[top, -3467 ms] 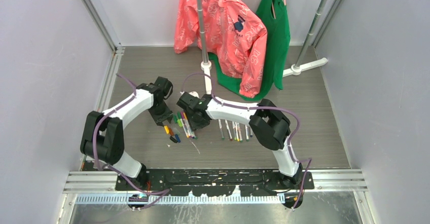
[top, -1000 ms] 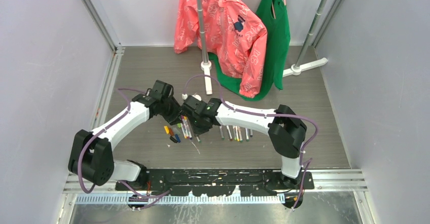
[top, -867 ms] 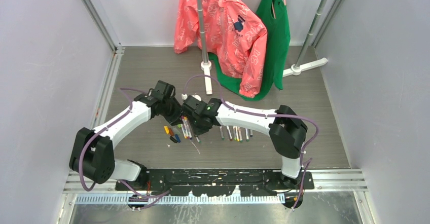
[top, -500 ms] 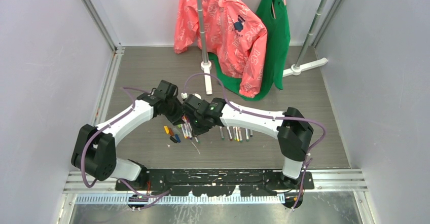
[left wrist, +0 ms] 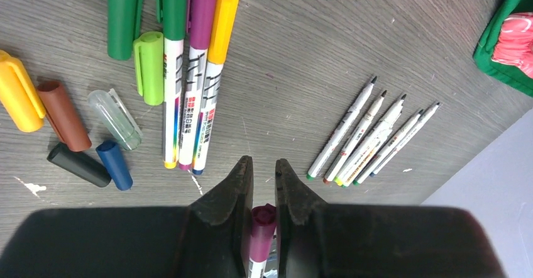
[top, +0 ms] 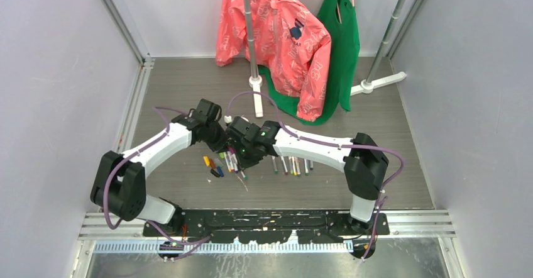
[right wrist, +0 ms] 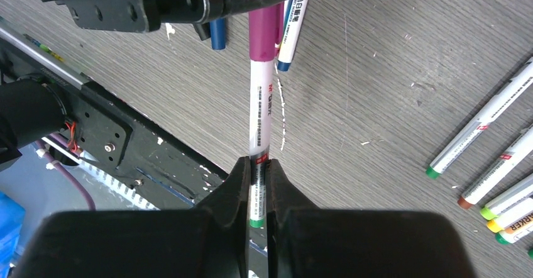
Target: Open the pen caps
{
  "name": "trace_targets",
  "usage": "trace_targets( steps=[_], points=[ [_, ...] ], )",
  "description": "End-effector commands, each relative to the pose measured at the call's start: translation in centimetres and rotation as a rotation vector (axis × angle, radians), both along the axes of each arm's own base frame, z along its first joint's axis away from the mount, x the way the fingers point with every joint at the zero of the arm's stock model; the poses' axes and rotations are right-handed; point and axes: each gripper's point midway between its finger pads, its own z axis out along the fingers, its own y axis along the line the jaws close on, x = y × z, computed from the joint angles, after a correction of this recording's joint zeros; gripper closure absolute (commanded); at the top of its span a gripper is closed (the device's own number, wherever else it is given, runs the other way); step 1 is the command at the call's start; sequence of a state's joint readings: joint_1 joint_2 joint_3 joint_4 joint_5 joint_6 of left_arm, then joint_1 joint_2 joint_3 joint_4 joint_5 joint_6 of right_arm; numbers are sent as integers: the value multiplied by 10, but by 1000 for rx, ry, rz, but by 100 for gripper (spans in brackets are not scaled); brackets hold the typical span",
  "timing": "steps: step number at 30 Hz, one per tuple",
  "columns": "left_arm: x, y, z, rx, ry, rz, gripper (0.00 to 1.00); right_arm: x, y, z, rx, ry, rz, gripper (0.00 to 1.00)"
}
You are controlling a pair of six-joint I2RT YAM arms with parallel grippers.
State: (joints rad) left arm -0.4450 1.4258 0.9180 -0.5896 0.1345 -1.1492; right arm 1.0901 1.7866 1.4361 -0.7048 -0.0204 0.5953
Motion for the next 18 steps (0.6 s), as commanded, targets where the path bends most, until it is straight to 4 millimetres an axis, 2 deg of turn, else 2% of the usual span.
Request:
trace_targets(
  steps=[1, 5, 7, 9, 11, 18],
  points=[
    [15, -19, 22, -83, -73, -49, 99, 0, 11, 19, 71, -22, 22, 99],
    [13, -19, 27, -90, -96, -73, 100, 1, 13, 20, 75, -23, 29, 99],
    [12, -19, 31, -90, -112, -86, 100, 1, 14, 19, 80, -16, 38, 92],
    [12, -18, 34, -90, -124, -95, 100, 1, 14, 18, 76, -15, 40, 79],
    [11, -19, 36, -94, -132, -103, 100, 3, 14, 17, 77, -15, 37, 74],
    [11, -21, 40, -109, -135, -113, 100, 9, 14, 16, 82, -16, 25, 71]
  ],
)
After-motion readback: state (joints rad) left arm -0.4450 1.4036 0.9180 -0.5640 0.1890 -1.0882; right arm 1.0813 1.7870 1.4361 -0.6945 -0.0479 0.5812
